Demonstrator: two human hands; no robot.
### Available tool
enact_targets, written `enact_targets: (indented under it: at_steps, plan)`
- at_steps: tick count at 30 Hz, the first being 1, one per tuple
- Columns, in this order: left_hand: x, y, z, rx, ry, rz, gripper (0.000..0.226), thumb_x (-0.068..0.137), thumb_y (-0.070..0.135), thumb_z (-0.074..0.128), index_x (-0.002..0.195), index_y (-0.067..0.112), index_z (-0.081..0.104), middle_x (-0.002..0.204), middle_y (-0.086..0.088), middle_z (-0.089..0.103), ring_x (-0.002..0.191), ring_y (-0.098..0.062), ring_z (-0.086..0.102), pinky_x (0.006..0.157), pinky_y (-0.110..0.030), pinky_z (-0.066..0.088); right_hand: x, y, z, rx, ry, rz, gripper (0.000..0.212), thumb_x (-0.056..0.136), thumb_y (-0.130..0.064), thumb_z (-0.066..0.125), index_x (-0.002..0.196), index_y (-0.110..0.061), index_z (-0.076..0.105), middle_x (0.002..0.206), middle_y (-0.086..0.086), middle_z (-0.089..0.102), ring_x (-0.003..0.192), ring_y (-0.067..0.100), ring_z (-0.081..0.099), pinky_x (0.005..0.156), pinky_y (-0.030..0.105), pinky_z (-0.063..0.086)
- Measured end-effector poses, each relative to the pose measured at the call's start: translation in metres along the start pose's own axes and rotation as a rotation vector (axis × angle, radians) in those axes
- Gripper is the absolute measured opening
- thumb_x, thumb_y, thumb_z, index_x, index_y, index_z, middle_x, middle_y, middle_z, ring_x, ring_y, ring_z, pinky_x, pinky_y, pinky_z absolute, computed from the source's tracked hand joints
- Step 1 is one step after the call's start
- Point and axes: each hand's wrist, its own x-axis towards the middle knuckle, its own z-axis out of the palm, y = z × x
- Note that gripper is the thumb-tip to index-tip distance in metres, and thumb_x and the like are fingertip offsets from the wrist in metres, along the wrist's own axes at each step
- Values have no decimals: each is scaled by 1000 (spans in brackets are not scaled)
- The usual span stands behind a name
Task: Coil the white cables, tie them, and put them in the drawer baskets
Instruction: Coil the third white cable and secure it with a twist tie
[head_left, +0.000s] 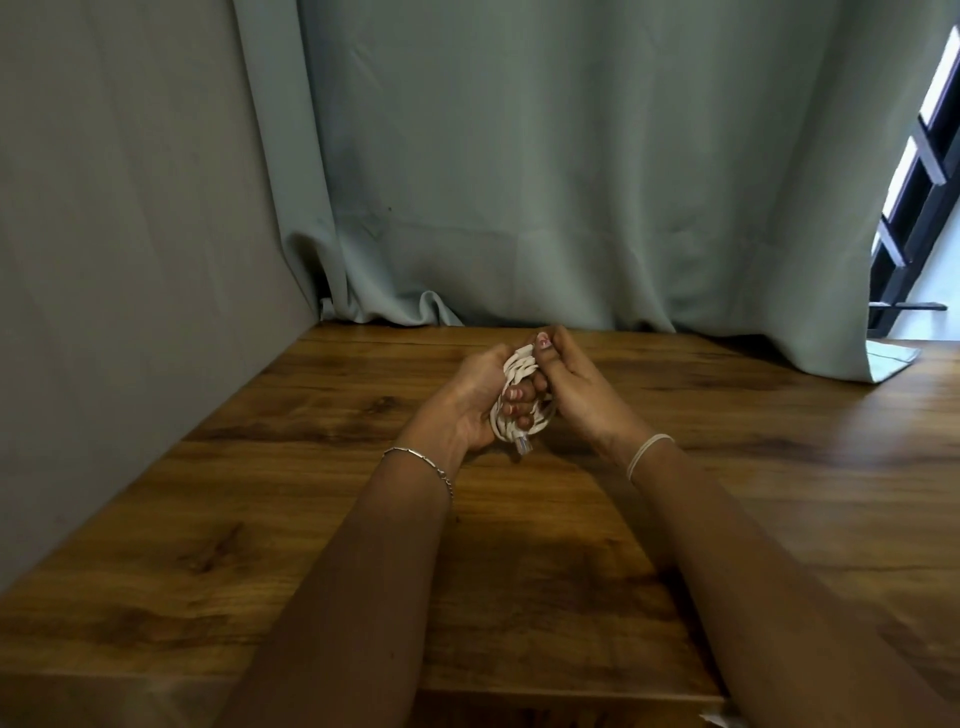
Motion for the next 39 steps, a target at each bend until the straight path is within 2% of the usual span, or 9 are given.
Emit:
enact_targets:
  at_steps: [5, 8, 15, 18, 21, 25, 30, 36, 39]
  plan:
    - [9, -4, 7, -9, 140, 89, 62, 103, 38, 30, 55, 10, 57, 47, -3, 42, 37, -13, 36, 39, -22, 31, 3, 0, 4, -70, 72, -96, 18, 104, -24, 35, 104, -12, 49, 87, -5, 61, 74, -8, 61, 67, 11, 47]
    - [11, -7, 12, 91, 235, 165, 58, 103, 38, 31, 56, 12, 53, 41, -1, 39, 34, -13, 35, 40, -22, 31, 3, 1, 5, -100, 115, -123, 16, 104, -22, 34, 104, -13, 47, 87, -5, 59, 71, -11, 57, 65, 7, 44]
    - [14, -7, 9, 301, 572, 397, 35, 97, 26, 49, 65, 12, 55, 52, -6, 54, 42, -17, 49, 44, -24, 38, 5, 6, 4, -178, 149, -158, 15, 104, -20, 35, 107, -10, 46, 87, -4, 56, 76, 1, 55, 65, 10, 44]
    - [15, -7, 11, 304, 551, 462, 29, 97, 33, 53, 83, 8, 58, 64, -8, 62, 51, -18, 59, 49, -25, 45, 9, 7, 2, 27, 185, -57, 12, 103, -19, 40, 102, -11, 50, 87, 0, 61, 79, 9, 62, 70, 21, 51]
    - [13, -8, 13, 377, 485, 463, 39, 95, 47, 52, 99, 9, 56, 73, -1, 66, 57, -8, 63, 50, -21, 50, 10, 6, -5, 180, 237, 33, 12, 101, -22, 45, 98, -13, 54, 89, 8, 66, 82, 20, 67, 73, 35, 56]
    - [9, -9, 13, 490, 345, 462, 33, 93, 49, 53, 99, 17, 53, 85, 1, 66, 76, -9, 65, 63, -21, 53, 10, 7, -10, 239, 272, 54, 12, 99, -23, 51, 96, -13, 56, 91, 17, 67, 86, 33, 67, 82, 48, 54]
    - [4, -10, 18, 481, 254, 490, 21, 93, 39, 58, 94, 20, 49, 78, 3, 64, 66, -5, 63, 60, -23, 52, 11, 7, -15, 254, 310, 88, 12, 98, -27, 54, 95, -16, 57, 92, 15, 68, 86, 30, 68, 79, 43, 56]
    - [-1, -11, 20, 546, 139, 424, 41, 87, 29, 68, 115, 16, 41, 110, -10, 64, 99, -21, 66, 86, -39, 57, 13, 7, -23, 411, 364, 236, 8, 93, -14, 61, 86, -9, 60, 84, 14, 67, 80, 27, 67, 80, 41, 55]
    - [-1, -13, 21, 636, 179, 491, 36, 90, 27, 65, 113, 17, 40, 105, -3, 61, 96, -15, 63, 85, -36, 56, 13, 5, -25, 448, 363, 280, 3, 89, -7, 61, 86, -6, 62, 84, 15, 66, 83, 30, 65, 82, 44, 54]
